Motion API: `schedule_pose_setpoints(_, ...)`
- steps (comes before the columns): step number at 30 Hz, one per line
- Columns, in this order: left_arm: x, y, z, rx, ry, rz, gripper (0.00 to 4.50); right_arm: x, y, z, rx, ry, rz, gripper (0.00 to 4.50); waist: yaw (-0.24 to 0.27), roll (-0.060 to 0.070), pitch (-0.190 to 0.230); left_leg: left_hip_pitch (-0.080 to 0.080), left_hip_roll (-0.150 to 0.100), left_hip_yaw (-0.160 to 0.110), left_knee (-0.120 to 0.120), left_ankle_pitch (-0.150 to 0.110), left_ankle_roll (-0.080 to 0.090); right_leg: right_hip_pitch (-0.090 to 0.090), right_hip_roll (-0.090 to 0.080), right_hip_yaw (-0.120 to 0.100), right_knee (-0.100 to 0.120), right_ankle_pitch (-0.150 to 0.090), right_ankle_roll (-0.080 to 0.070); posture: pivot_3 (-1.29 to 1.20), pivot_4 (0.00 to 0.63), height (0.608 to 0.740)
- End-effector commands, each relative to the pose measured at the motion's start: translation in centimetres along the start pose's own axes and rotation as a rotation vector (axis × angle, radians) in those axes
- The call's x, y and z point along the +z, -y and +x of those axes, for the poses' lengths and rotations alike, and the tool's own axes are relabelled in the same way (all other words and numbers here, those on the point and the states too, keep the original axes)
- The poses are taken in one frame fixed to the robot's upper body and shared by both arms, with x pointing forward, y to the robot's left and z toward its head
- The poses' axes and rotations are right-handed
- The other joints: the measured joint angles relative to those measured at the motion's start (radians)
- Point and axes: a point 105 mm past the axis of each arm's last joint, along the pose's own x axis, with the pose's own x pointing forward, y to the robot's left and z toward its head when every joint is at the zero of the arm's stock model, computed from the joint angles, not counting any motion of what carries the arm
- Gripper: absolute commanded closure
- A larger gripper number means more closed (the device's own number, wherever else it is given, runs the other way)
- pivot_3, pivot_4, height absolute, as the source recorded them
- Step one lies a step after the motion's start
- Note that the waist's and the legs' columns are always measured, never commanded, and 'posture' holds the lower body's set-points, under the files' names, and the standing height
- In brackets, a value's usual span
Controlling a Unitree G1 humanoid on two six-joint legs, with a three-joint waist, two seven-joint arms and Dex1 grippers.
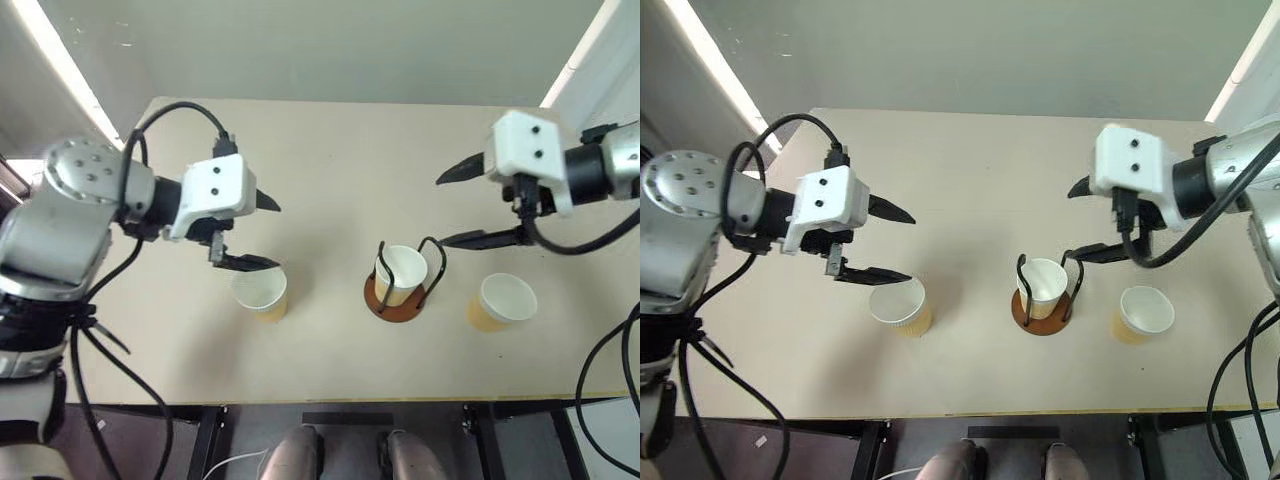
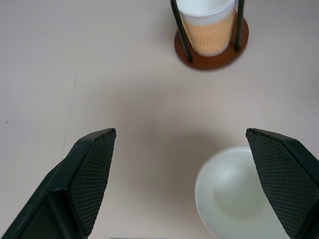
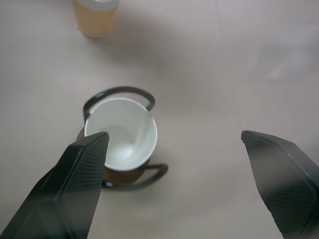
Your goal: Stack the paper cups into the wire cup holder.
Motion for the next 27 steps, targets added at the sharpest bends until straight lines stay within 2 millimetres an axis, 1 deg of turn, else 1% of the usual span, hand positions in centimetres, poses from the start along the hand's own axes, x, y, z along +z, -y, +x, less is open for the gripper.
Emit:
schedule_pose_setpoints(1, 0.4, 0.2, -1.1, -0.002, -0.043, 0.033, 0.00, 2.0, -0.6, -2.2, 0.046, 0.087, 0.012, 0.08, 0.000, 0.000, 0.000, 0.000, 0.000, 0.000, 0.000, 0.000, 0.000, 0.000, 0.000, 0.000, 0.000, 0.000, 0.000, 0.00, 0.150, 0.740)
schedule_pose_setpoints(2, 0.3, 0.3, -1.1, -0.007, -0.054, 0.033, 0.00, 2.2, -0.8, -2.3, 0.065, 0.098, 0.021, 0.08, -0.001, 0.000, 0.000, 0.000, 0.000, 0.000, -0.001, 0.000, 0.000, 0.000, 0.000, 0.000, 0.000, 0.000, -0.001, 0.00, 0.150, 0.740)
schedule_pose_setpoints(5, -1.6, 0.9, -1.3, -0.034, -0.167, 0.055, 0.00, 2.4, -1.2, -2.6, 0.095, 0.112, 0.024, 0.08, -0.003, 0.000, 0.000, 0.000, 0.000, 0.000, -0.002, 0.000, 0.000, -0.001, 0.000, 0.000, 0.000, -0.001, -0.002, 0.00, 0.150, 0.740)
schedule_pose_setpoints(7, -2.4, 1.5, -1.3, -0.060, -0.212, 0.059, 0.00, 2.4, -1.2, -2.6, 0.100, 0.109, 0.024, 0.08, -0.004, 0.000, 0.000, 0.001, 0.000, 0.000, -0.003, 0.000, 0.000, 0.000, 0.000, 0.000, -0.001, -0.001, -0.002, 0.00, 0.150, 0.740)
schedule_pose_setpoints(9, -2.7, 2.1, -1.3, -0.091, -0.225, 0.061, 0.00, 2.5, -1.2, -2.6, 0.103, 0.114, 0.025, 0.08, -0.003, 0.000, 0.000, 0.001, 0.000, 0.000, -0.004, 0.000, -0.001, -0.001, 0.000, 0.000, 0.000, -0.002, -0.003, 0.00, 0.150, 0.740)
schedule_pose_setpoints(12, -2.7, 3.5, -1.2, -0.167, -0.232, 0.075, 0.00, 2.7, -1.3, -2.5, 0.110, 0.118, 0.026, 0.08, -0.004, 0.000, 0.000, 0.001, 0.000, 0.000, -0.005, 0.000, -0.001, -0.001, 0.000, 0.000, 0.000, -0.002, -0.003, 0.00, 0.150, 0.740)
schedule_pose_setpoints(17, -2.9, 4.5, -0.7, -0.213, -0.221, 0.092, 0.00, 2.7, -1.2, -2.4, 0.108, 0.116, 0.027, 0.08, -0.004, 0.000, 0.000, 0.001, 0.000, 0.000, -0.005, 0.000, -0.001, -0.001, 0.000, 0.000, 0.000, -0.002, -0.003, 0.00, 0.150, 0.740)
schedule_pose_setpoints(22, -3.8, 5.0, -1.0, -0.245, -0.247, 0.105, 0.00, 2.4, -1.2, -2.6, 0.102, 0.098, 0.029, 0.08, -0.004, 0.000, 0.000, 0.002, 0.000, 0.000, -0.006, 0.000, -0.001, -0.001, 0.000, 0.000, 0.000, -0.002, -0.004, 0.00, 0.150, 0.740)
schedule_pose_setpoints(27, -4.7, 5.2, -0.5, -0.260, -0.260, 0.120, 0.00, 2.4, -1.2, -2.8, 0.097, 0.097, 0.027, 0.08, -0.004, 0.000, 0.000, 0.002, 0.000, 0.000, -0.006, 0.000, -0.001, -0.001, 0.000, 0.000, 0.000, -0.002, -0.004, 0.00, 0.150, 0.740)
